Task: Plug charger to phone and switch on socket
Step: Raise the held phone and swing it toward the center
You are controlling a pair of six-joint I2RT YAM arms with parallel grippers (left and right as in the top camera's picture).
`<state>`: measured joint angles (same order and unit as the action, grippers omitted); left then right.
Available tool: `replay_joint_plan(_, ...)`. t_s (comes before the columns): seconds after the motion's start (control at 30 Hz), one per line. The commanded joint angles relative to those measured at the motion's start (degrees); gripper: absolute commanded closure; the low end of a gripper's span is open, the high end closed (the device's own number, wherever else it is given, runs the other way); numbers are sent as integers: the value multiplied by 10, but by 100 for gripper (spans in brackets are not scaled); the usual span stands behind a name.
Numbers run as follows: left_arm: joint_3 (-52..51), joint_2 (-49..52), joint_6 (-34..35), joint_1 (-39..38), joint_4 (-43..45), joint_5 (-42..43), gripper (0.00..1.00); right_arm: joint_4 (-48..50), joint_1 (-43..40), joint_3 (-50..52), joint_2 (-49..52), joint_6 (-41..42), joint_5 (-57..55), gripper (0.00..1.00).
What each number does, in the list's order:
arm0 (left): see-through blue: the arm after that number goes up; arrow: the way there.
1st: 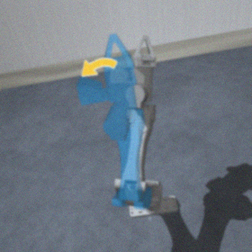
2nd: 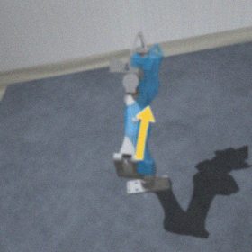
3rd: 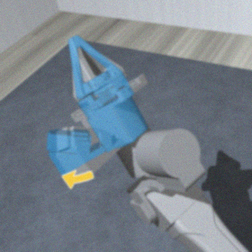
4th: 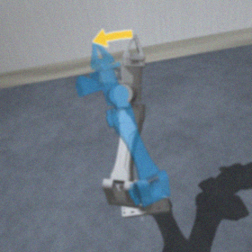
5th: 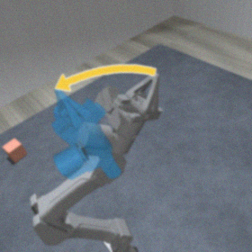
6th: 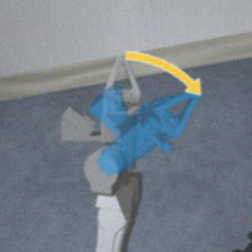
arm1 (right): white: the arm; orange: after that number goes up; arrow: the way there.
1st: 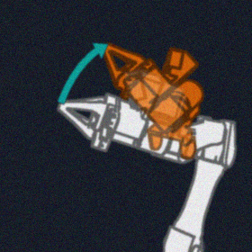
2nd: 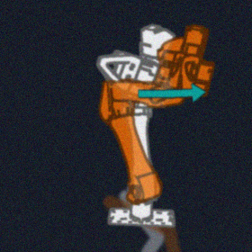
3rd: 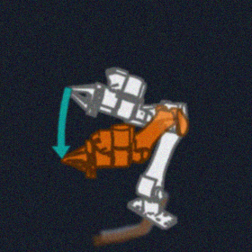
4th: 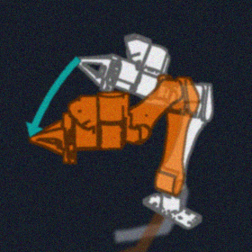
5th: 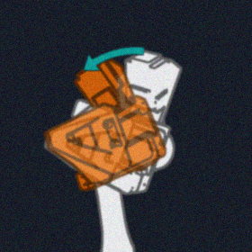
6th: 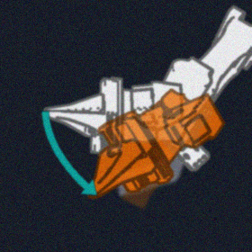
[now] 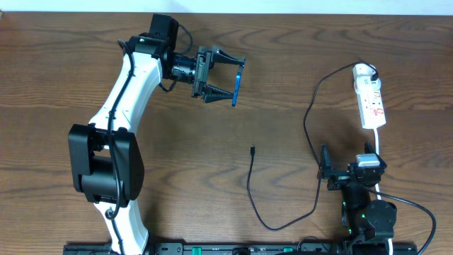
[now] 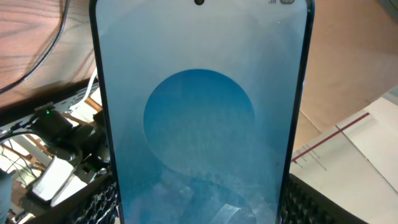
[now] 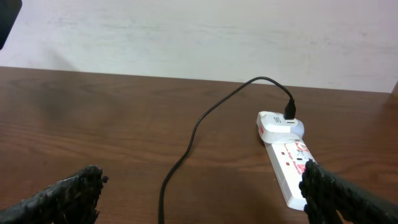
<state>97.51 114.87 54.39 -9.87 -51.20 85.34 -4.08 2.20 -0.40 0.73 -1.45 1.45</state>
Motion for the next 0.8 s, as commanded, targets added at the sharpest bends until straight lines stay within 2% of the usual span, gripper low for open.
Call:
replay_joint_plan(0.0, 3, -18, 23, 2, 0, 18, 37, -3, -3, 0, -2, 8, -3, 1)
replay_joint_plan(0.77, 3, -18, 23, 2, 12, 19, 37, -3, -3, 0, -2, 8, -3, 1)
